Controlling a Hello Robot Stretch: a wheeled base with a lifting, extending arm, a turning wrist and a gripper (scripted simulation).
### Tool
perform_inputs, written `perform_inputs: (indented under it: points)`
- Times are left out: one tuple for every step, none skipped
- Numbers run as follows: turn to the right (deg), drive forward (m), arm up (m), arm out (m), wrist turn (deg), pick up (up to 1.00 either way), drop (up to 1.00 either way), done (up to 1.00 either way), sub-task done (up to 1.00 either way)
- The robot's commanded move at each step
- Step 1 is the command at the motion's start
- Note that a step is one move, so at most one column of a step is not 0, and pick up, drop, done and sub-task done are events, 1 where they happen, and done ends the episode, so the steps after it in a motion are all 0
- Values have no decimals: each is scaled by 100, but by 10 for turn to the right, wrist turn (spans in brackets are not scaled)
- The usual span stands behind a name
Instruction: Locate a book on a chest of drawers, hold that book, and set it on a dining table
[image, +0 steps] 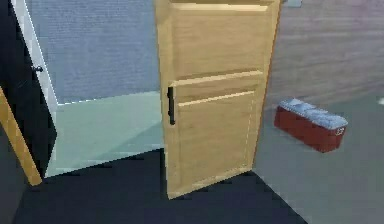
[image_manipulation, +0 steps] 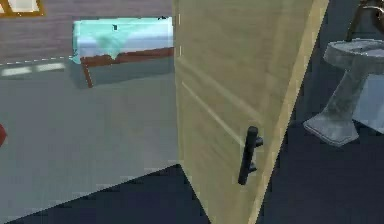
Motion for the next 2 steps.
perform_inputs:
  points:
    - [450, 0, 0, 0, 0, 0, 0, 0, 0]
    - [180, 0, 0, 0, 0, 0, 0, 0, 0]
